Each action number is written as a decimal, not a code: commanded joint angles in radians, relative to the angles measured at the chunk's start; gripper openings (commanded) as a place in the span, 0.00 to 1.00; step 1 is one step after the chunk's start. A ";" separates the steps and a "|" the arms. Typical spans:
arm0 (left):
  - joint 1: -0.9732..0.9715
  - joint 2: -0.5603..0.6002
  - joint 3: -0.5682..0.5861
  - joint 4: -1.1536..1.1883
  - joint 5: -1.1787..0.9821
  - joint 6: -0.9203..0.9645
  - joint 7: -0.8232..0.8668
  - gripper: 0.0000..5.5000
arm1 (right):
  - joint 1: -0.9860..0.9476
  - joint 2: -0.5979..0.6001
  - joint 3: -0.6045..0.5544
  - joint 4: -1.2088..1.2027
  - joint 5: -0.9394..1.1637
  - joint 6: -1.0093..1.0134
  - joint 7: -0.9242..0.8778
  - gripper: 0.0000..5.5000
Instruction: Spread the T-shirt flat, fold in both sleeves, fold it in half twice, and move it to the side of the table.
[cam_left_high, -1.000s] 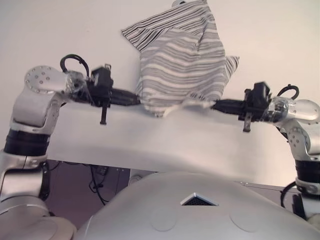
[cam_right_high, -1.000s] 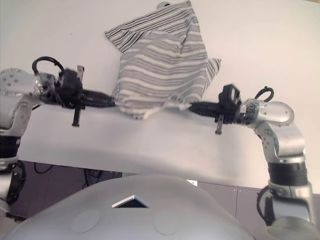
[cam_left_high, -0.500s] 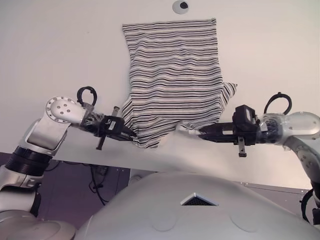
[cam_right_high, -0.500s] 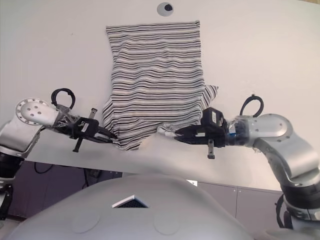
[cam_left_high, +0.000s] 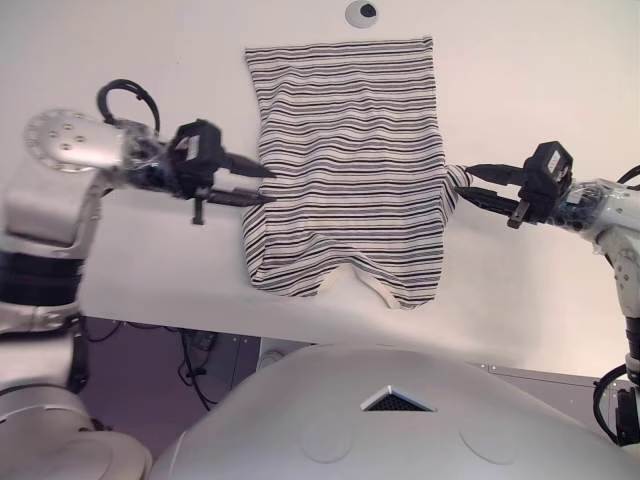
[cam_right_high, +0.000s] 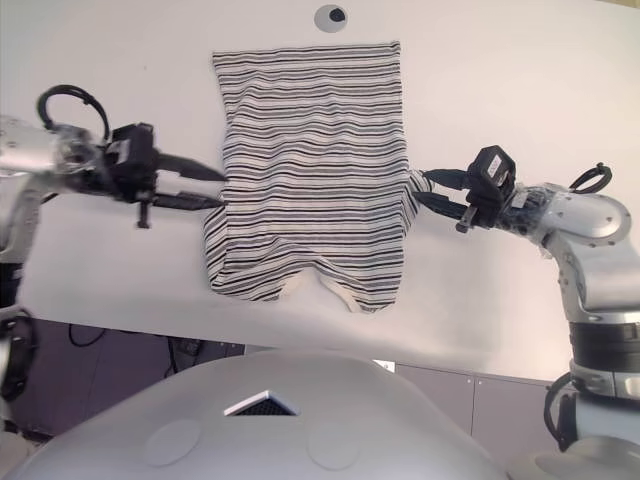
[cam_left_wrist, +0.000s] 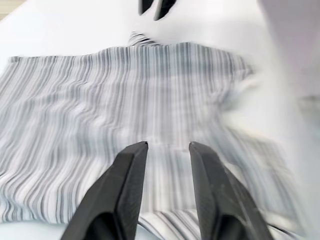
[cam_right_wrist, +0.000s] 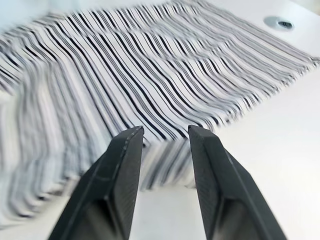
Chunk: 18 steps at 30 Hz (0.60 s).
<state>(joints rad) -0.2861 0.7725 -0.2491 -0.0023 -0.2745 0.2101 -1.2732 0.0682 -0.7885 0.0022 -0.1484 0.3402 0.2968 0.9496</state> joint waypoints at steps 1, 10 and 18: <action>0.009 -0.036 -0.156 0.302 0.290 -0.320 0.102 0.27 | -0.039 0.012 0.102 0.098 -0.163 -0.107 -0.034 0.29; -0.163 0.015 -0.165 0.720 0.470 -0.668 0.224 0.27 | -0.118 -0.006 0.211 0.247 -0.489 -0.406 -0.166 0.29; -0.136 -0.049 -0.139 0.699 0.372 -0.681 0.160 0.27 | -0.121 0.188 0.204 0.169 -0.349 -0.453 -0.219 0.29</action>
<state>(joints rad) -0.4695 0.7534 -0.3562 0.6971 0.0758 -0.5006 -1.0695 -0.0548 -0.6348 0.1986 0.0386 -0.0290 -0.1509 0.7357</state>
